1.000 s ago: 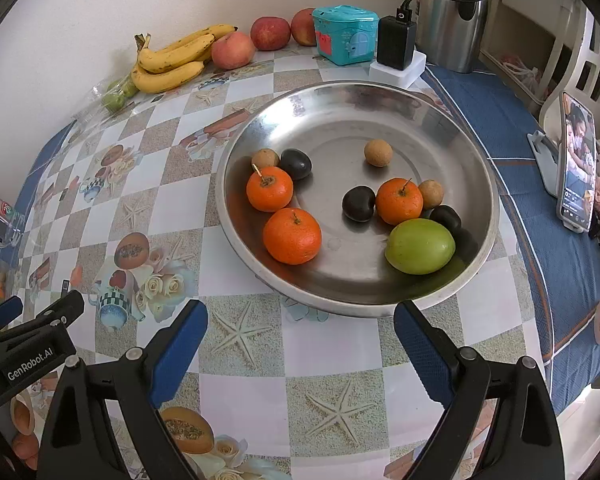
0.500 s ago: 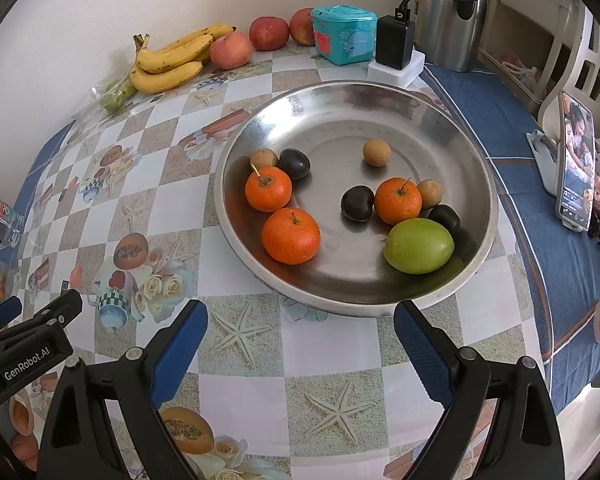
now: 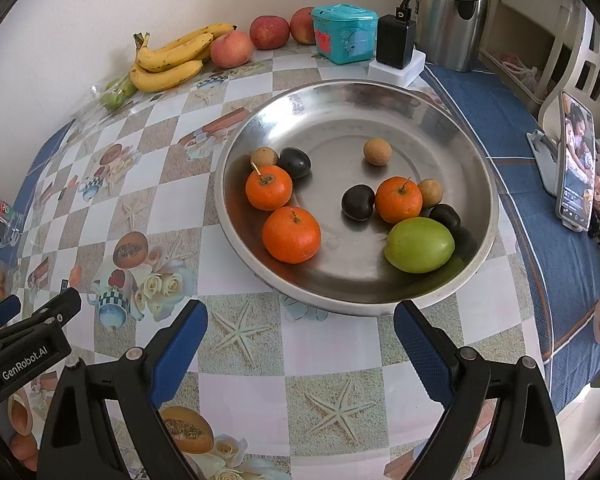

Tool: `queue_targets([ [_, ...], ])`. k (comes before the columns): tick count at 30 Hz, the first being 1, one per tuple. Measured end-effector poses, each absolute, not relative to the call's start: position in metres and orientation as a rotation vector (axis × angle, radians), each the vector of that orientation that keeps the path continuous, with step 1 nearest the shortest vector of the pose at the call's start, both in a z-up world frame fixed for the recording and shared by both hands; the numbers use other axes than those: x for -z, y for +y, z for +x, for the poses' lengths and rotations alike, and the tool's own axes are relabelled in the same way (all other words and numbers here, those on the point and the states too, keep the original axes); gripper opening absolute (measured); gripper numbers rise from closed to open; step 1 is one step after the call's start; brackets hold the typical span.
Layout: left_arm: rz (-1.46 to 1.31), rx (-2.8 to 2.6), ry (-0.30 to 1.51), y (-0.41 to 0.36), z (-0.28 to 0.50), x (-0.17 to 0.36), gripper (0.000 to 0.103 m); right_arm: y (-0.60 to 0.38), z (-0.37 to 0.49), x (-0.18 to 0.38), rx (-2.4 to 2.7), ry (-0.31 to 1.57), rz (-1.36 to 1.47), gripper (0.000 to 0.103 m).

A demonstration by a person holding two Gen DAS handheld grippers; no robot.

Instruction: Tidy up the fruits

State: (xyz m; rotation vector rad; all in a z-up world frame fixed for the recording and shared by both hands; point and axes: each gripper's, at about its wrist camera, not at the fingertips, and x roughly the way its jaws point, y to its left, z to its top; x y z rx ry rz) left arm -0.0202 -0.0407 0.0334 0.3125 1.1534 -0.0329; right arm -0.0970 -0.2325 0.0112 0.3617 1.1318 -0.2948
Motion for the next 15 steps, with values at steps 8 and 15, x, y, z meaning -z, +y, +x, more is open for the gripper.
queue_targets([
  [8, 0.312, 0.034, 1.154, -0.041, -0.0201, -0.0344, 0.1, -0.2324, -0.097, -0.0113, 0.294, 1.132, 0.361, 0.094],
  [15, 0.311, 0.033, 1.153, -0.0407, -0.0207, -0.0346, 0.1, -0.2324, -0.0968, -0.0113, 0.293, 1.133, 0.361, 0.094],
])
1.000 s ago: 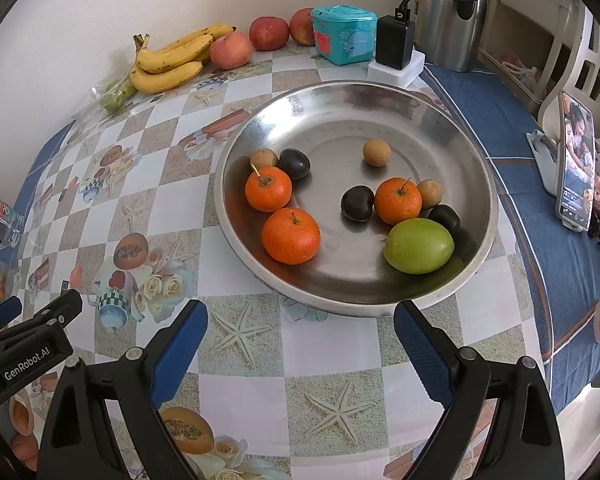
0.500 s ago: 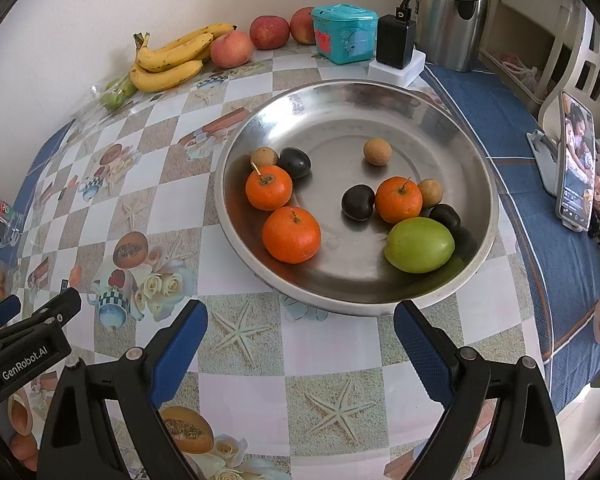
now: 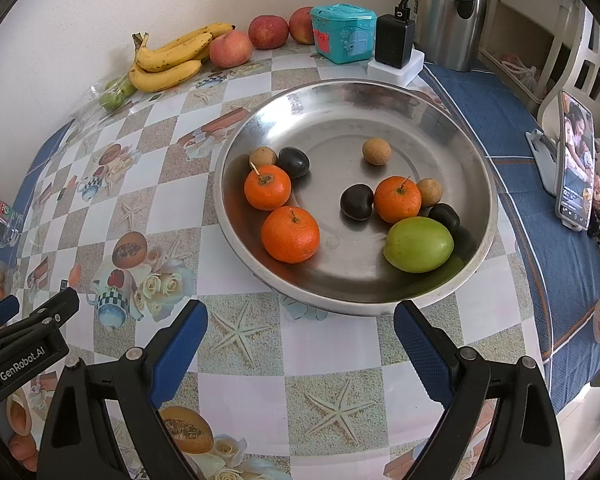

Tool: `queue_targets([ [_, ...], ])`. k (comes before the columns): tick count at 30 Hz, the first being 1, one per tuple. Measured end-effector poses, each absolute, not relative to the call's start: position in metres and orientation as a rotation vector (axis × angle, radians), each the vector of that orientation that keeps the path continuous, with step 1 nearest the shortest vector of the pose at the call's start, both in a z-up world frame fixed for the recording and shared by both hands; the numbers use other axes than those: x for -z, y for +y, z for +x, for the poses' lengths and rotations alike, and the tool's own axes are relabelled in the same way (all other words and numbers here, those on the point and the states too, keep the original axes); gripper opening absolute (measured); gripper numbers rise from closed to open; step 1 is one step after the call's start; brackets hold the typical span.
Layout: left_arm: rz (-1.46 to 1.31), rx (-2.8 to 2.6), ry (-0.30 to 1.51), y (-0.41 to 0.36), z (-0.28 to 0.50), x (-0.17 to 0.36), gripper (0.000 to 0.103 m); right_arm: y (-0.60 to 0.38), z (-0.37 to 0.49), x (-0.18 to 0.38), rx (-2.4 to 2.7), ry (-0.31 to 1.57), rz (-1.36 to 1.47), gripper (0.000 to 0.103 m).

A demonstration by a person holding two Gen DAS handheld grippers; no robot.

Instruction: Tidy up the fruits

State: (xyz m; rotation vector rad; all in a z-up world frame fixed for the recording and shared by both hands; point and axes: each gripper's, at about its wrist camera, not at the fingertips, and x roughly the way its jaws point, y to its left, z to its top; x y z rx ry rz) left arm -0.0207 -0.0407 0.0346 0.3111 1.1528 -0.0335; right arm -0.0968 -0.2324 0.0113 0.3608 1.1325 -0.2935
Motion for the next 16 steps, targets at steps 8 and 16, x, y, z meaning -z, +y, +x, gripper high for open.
queue_targets([
  [8, 0.313, 0.033, 1.152, -0.0404, -0.0206, -0.0349, 0.1, -0.233, -0.0975, -0.0109, 0.297, 1.131, 0.364, 0.094],
  [16, 0.299, 0.044, 1.132, -0.0414, -0.0223, -0.04, 0.1, -0.233, -0.0979, -0.0108, 0.298, 1.131, 0.364, 0.094],
])
